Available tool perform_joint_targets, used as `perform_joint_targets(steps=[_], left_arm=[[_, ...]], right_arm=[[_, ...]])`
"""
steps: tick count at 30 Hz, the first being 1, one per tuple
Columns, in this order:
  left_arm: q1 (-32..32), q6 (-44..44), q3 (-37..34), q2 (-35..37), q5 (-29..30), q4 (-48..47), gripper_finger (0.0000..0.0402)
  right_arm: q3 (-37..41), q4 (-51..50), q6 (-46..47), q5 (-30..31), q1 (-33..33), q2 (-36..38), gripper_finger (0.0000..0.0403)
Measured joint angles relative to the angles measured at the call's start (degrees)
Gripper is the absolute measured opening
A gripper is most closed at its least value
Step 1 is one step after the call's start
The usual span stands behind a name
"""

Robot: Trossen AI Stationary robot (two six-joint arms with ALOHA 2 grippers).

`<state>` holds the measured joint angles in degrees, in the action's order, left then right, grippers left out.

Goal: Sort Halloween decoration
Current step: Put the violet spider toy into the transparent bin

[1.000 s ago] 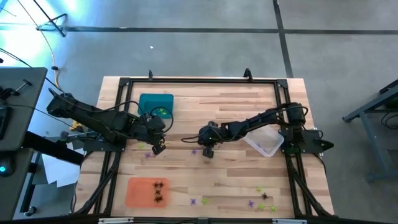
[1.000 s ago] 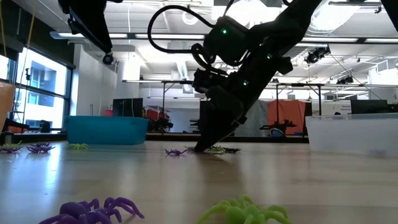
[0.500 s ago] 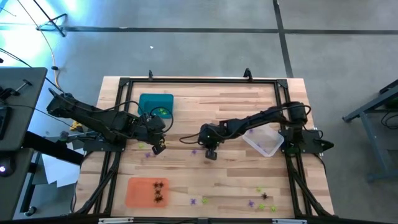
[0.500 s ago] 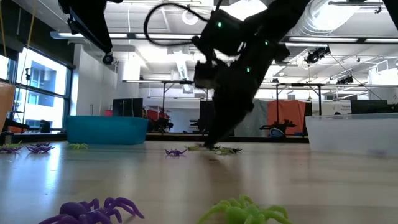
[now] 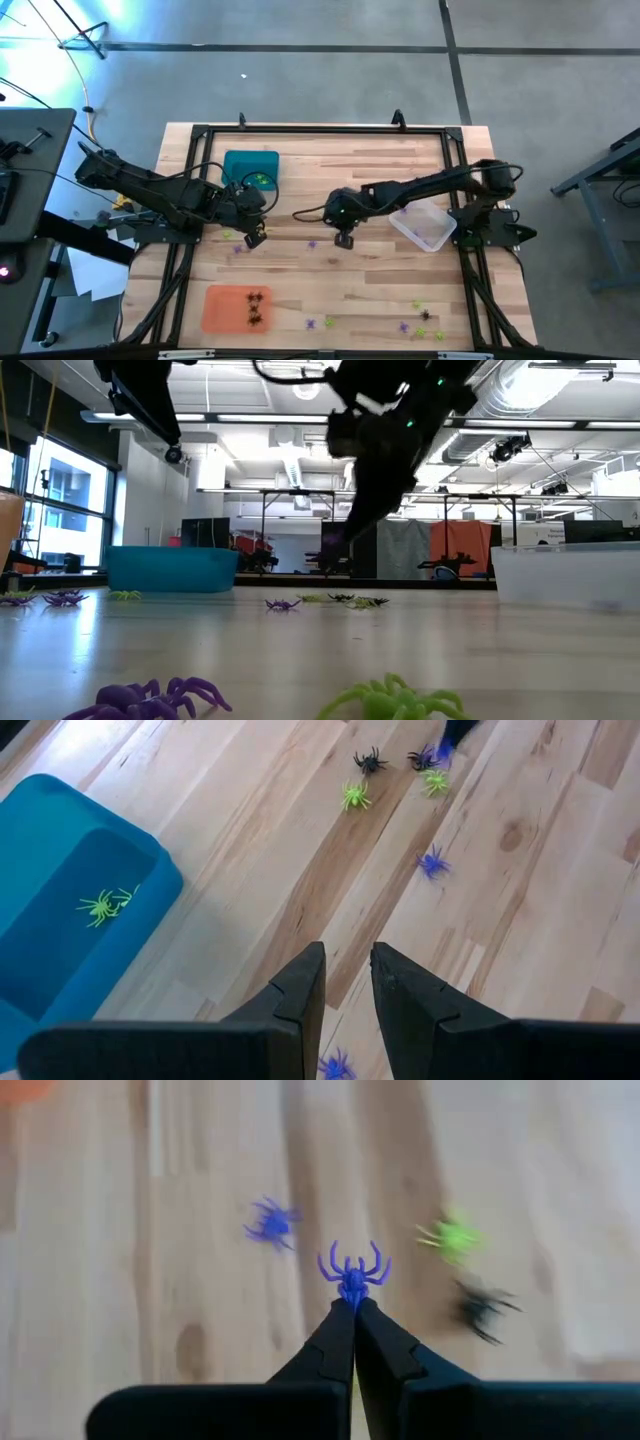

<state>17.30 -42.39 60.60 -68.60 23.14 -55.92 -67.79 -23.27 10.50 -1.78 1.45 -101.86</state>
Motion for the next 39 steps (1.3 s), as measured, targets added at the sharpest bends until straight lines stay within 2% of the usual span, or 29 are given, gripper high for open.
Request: perform_joint_targets(steps=[8, 11, 18, 24, 32, 39], left_arm=[[0.00, -0.53, 0.00, 0.00, 0.05, 0.04, 0.0074], [0.00, -0.55, 0.00, -0.02, 0.11, 0.17, 0.0074], [-0.02, -1.07, 0.00, 0.00, 2.49, 0.62, 0.0074], [-0.02, -1.01, 0.00, -0.02, 4.47, 3.71, 0.0074], [-0.02, -1.01, 0.00, 0.00, 4.63, 5.29, 0.0074], [-0.02, -1.03, 0.00, 0.00, 4.57, 5.29, 0.0074]], right_arm=[[0.55, -22.20, 5.72, 8.04, -0.02, 12.67, 0.0000], [3.06, -27.45, 9.94, 9.74, 0.10, 19.10, 0.0000], [18.90, -33.35, 24.24, 9.74, 0.15, 35.05, 0.0000], [31.46, -31.27, 33.21, 9.75, 0.13, 46.23, 0.0000], [34.95, -31.69, 37.35, 9.74, 0.08, 50.22, 0.0013], [34.91, -31.71, 38.50, 9.05, 0.04, 50.22, 0.0092]])
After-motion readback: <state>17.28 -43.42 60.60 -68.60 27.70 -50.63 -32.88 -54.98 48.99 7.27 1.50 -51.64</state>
